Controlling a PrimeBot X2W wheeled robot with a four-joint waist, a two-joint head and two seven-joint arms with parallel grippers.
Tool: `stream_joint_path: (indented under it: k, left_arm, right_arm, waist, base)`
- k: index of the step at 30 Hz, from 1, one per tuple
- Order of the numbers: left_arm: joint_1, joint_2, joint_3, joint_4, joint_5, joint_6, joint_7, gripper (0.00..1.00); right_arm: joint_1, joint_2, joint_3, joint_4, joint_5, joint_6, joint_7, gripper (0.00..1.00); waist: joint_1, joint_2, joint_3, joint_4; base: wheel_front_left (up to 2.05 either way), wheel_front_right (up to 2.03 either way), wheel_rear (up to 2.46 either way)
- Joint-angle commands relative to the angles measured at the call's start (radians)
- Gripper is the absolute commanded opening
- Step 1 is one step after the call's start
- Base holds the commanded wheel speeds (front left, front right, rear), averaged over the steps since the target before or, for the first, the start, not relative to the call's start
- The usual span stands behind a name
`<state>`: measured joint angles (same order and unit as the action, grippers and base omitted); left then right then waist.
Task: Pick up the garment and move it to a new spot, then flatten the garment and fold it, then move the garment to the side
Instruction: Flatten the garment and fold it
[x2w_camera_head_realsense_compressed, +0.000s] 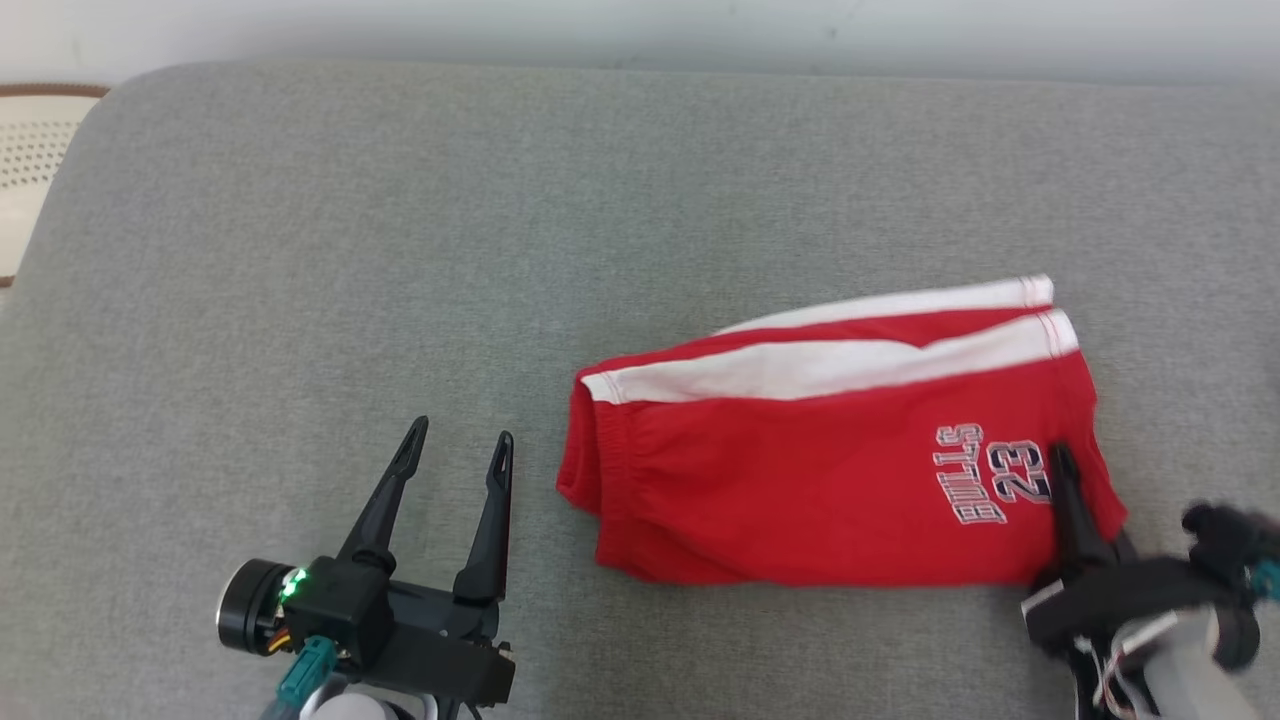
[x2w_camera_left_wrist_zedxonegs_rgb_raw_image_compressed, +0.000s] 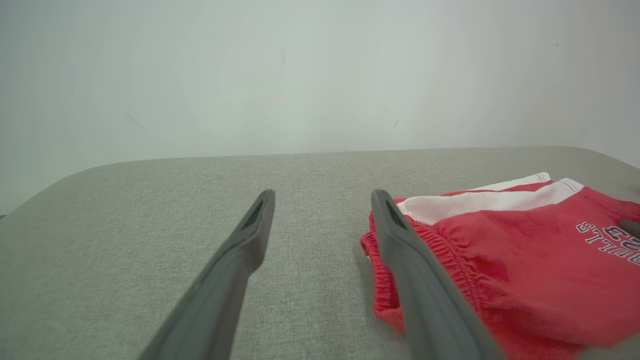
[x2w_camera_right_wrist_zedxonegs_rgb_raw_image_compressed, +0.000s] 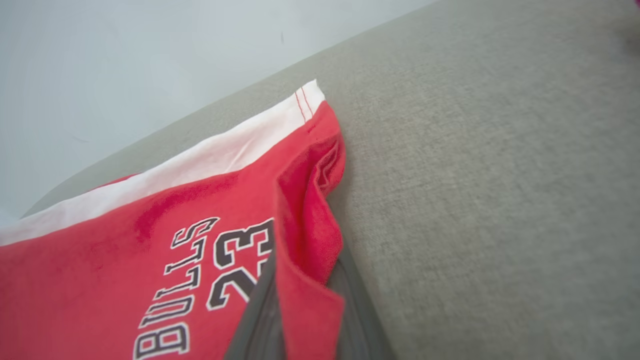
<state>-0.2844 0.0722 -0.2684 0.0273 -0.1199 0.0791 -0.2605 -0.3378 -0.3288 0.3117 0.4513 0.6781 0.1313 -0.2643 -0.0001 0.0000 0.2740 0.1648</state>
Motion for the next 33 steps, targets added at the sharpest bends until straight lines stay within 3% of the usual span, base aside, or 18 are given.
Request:
stream_joint_path:
  k: [1, 8, 16, 26, 33]
  left_arm:
    - [0.017, 0.007, 0.004, -0.001, 0.009, -0.004, -0.004, 1.00]
    - [0.036, 0.013, 0.009, 0.002, 0.012, -0.008, -0.004, 1.00]
    - [0.037, 0.024, 0.017, 0.002, 0.014, -0.010, -0.004, 1.00]
    - [0.024, 0.021, 0.016, -0.003, 0.012, -0.008, -0.004, 1.00]
    - [0.011, 0.014, 0.005, 0.000, 0.009, -0.010, -0.004, 1.00]
  right_arm:
    - [0.052, 0.018, -0.032, -0.018, -0.012, -0.001, 0.000, 0.00]
    - [0.210, 0.104, -0.158, -0.131, -0.087, -0.001, -0.001, 0.00]
    - [0.205, 0.123, -0.166, -0.200, -0.170, -0.001, -0.001, 0.00]
    - [0.152, 0.158, 0.069, -0.411, -0.276, -0.001, 0.064, 0.00]
    - [0.087, 0.166, 0.281, -0.409, -0.253, -0.001, 0.098, 0.00]
  waist:
    - [0.0001, 0.0000, -0.019, -0.021]
    - [0.0001, 0.0000, -0.038, -0.053]
    - [0.0001, 0.0000, -0.048, -0.072]
    - [0.0001, 0.0000, -0.038, -0.064]
    - [0.0001, 0.0000, -0.027, -0.041]
  base:
    - [0.00, 0.00, 0.00]
    - [0.00, 0.00, 0.00]
    - [0.00, 0.00, 0.00]
    - [0.00, 0.00, 0.00]
    - [0.00, 0.00, 0.00]
